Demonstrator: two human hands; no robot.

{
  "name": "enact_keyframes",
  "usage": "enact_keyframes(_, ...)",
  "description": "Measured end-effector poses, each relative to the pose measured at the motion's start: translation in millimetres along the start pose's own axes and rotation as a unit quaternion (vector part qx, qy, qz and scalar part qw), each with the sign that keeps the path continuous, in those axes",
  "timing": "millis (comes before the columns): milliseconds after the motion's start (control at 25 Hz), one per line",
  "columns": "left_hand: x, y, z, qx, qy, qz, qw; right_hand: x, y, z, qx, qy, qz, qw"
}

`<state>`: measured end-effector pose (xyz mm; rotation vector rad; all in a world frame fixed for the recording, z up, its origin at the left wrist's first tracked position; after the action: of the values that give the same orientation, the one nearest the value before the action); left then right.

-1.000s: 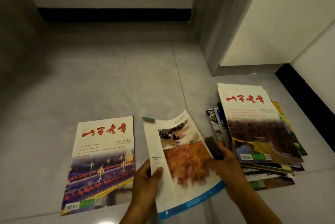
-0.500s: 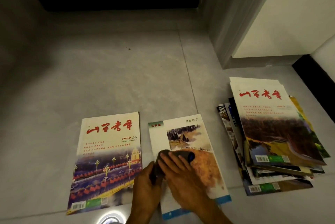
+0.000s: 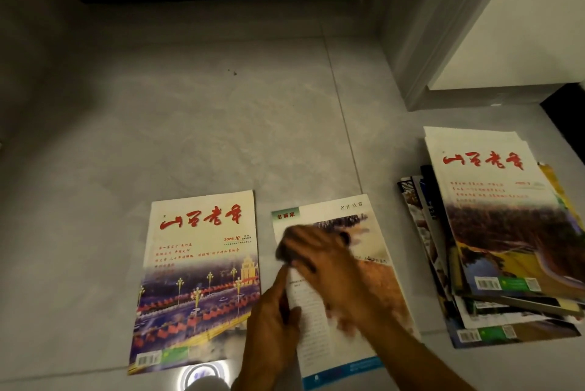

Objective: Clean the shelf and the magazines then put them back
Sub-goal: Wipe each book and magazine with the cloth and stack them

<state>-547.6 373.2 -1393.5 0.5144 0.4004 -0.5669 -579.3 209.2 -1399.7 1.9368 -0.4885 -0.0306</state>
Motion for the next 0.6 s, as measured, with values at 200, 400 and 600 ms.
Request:
enact_keyframes(200,-4.9,-1.4,-2.5,0.01,-0.017,-0.007,1.0,13.0,-4.8,22.5,-0.109,-0.252,0.092,0.957)
enact_keyframes(400,1.7,-0.3,-2.8,0.041,-0.002,0.001,0.999,28.4,-20.3,-27.7,-0.029,0.018,0.004,0.999)
enact_keyframes(600,-7.7,-3.5,-0.1,0.013,-0.023,0.015,1.0,20.0,10.9,58.3,-0.055,-0.238,0.089,0.966)
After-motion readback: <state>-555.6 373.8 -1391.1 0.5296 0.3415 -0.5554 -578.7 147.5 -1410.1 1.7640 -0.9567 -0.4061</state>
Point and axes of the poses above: each hand's wrist, its own x-axis towards the middle knuckle, its own y-axis out of the back of the hand, z = x × y, the point moved 1 cm from there along x, towards the middle knuckle, and after that the axes turned 12 degrees about z, right-handed, at the moved point
